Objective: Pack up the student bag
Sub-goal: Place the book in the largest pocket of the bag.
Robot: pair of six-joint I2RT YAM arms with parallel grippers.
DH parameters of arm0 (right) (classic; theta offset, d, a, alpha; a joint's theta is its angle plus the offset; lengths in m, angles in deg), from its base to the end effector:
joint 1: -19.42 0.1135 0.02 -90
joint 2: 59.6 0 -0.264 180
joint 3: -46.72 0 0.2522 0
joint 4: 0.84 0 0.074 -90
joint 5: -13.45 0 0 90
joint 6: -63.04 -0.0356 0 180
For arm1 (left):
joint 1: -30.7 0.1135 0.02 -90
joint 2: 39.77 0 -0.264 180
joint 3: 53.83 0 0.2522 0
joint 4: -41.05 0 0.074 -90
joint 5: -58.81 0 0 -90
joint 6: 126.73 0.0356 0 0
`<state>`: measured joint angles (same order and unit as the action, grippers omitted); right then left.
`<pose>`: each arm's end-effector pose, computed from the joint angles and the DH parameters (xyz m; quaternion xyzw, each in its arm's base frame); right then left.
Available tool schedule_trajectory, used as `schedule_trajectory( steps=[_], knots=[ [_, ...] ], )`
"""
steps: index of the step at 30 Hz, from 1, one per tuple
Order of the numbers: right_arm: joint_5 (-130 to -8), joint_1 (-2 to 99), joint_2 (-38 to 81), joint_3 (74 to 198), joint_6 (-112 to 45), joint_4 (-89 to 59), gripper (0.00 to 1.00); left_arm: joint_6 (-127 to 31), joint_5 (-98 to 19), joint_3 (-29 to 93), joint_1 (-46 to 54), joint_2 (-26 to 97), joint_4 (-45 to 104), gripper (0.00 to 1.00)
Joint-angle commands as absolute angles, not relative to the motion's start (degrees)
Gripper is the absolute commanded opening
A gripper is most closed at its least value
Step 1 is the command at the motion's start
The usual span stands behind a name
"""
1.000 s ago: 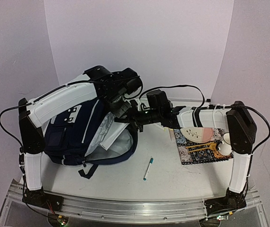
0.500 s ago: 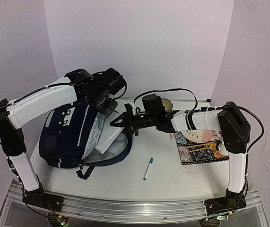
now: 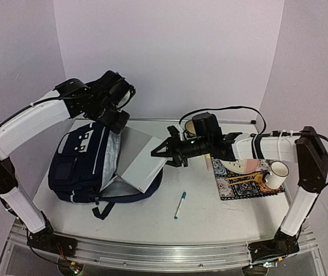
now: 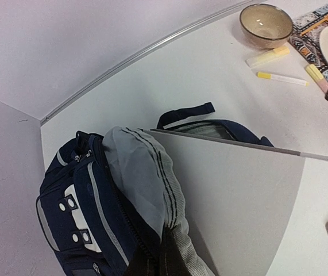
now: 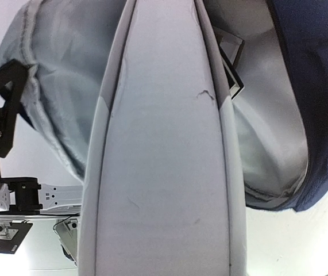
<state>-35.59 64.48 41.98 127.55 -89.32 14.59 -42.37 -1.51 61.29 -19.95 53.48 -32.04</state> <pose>0.2726 0.3062 0.2734 -0.1288 0.7200 0.6616 0.1650 0.2259 -0.2477 0.3892 0.2705 0.8749 0.0616 0.3969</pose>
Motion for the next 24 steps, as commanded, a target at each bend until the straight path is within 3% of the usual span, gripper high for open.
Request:
schedule_trajectory(
  steps=[1, 10, 24],
  knots=[
    [-32.2, 64.7, 38.5, 130.0, -87.3, 14.2, 0.26, -38.0, -4.5, 64.2, -20.4, 46.6, -21.8, 0.00],
    [-31.4, 66.0, 42.8, 135.1, -87.7, 14.1, 0.26, -39.4, -19.4, 68.4, -20.4, 51.2, -21.0, 0.00],
    [-31.0, 68.5, 54.3, 143.1, -88.8, 13.2, 0.27, -40.2, -30.7, 64.5, -20.5, 49.7, -19.3, 0.00]
  ],
)
